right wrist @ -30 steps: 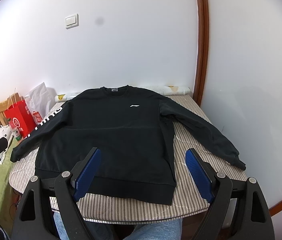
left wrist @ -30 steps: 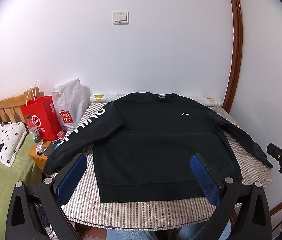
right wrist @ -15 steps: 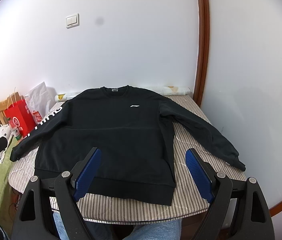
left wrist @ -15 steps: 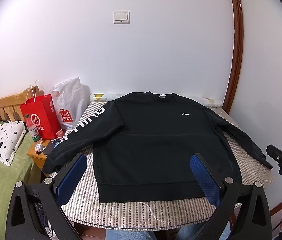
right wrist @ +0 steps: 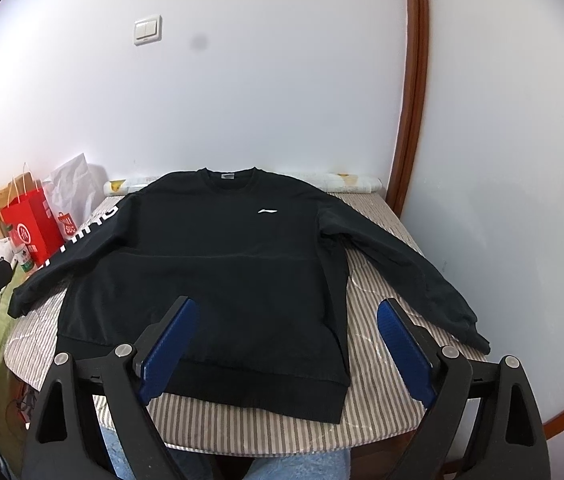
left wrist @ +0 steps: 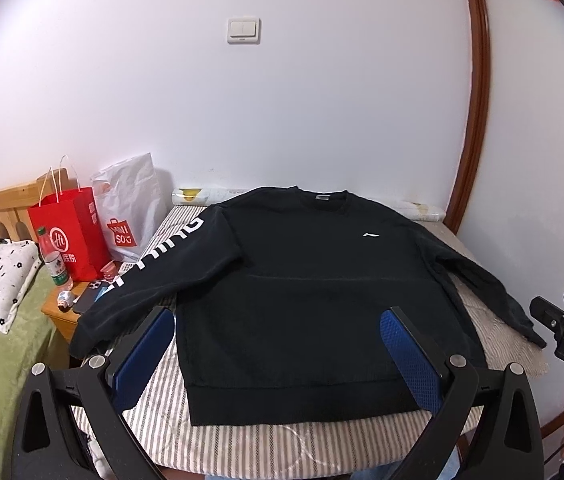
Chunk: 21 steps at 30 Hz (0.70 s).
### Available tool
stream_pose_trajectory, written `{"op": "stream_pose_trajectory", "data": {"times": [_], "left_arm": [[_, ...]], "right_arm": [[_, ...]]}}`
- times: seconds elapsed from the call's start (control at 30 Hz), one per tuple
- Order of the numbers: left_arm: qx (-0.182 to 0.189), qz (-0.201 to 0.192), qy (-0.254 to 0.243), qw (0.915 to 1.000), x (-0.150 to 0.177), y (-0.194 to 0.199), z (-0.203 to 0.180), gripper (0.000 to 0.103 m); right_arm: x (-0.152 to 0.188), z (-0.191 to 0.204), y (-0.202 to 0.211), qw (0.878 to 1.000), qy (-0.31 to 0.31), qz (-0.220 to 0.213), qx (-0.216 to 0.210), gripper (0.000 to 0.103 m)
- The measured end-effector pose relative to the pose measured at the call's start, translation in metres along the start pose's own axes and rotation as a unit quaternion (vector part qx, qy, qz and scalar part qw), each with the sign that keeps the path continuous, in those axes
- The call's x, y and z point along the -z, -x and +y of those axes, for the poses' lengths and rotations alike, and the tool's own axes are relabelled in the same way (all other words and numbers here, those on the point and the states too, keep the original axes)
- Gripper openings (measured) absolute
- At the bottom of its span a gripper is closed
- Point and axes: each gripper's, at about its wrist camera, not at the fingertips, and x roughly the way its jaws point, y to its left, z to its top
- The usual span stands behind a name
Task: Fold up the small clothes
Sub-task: 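Grasp the lettered sleeve cuff with the left tool and lift it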
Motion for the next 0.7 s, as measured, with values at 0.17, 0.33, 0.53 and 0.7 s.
{"op": "stream_pose_trajectory", "data": {"times": [0.17,0.33,0.53,0.7], "left_arm": [[0.011,0.004,0.027,0.9996,0.004,-0.025,0.020,0.103],[0.026,0.044,0.081,0.9954,0.015,-0.064,0.052,0.103],[0.035,0.071,0.160,0.9839,0.032,-0.112,0.106,0.103],[0.046,0.095,0.236,0.9662,0.048,-0.154,0.146,0.103]], "right_arm": [[0.000,0.008,-0.022,1.000,0.008,0.010,-0.017,0.091],[0.007,0.014,-0.055,1.000,0.006,0.011,-0.022,0.091],[0.009,0.019,-0.100,0.997,-0.013,0.042,-0.061,0.091],[0.010,0.029,-0.141,0.996,-0.013,0.076,-0.054,0.091]]}}
